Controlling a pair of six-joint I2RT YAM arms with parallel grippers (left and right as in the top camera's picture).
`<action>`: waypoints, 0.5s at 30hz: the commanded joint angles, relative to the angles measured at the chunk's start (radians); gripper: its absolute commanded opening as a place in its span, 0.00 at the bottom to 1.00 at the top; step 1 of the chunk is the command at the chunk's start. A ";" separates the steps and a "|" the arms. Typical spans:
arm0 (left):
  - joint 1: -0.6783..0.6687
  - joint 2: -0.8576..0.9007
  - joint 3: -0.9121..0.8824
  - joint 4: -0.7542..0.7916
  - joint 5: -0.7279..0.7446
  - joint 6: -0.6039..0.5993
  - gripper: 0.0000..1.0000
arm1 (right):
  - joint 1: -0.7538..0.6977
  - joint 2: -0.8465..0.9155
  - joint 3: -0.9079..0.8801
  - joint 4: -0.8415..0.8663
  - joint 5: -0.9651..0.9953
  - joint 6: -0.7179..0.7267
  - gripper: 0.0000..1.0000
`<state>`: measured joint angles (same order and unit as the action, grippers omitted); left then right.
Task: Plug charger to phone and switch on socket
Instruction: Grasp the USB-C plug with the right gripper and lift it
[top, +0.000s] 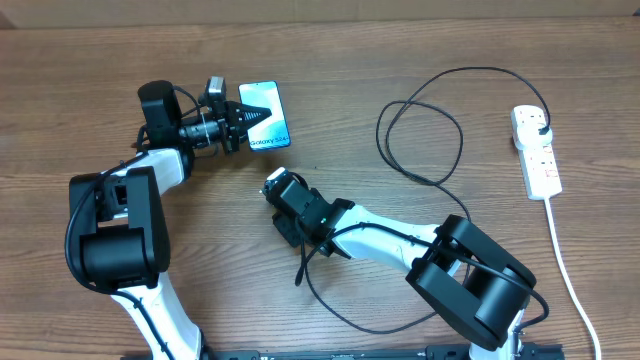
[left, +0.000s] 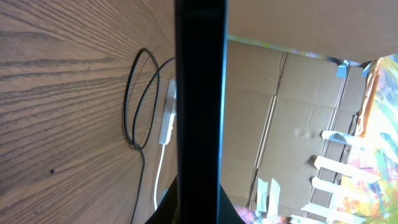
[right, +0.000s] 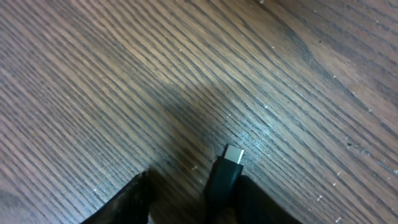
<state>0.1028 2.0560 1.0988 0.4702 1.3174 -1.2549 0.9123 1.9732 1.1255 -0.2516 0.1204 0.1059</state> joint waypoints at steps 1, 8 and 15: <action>0.003 -0.003 0.018 0.005 0.037 0.021 0.04 | 0.003 0.049 -0.007 -0.011 0.019 0.021 0.38; 0.003 -0.003 0.018 0.005 0.037 0.021 0.04 | 0.001 0.049 -0.006 -0.010 0.021 0.024 0.27; 0.003 -0.003 0.018 0.005 0.038 0.021 0.04 | 0.001 0.049 -0.005 -0.011 0.022 0.024 0.18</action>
<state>0.1028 2.0560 1.0988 0.4702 1.3174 -1.2533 0.9123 1.9747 1.1255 -0.2474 0.1272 0.1310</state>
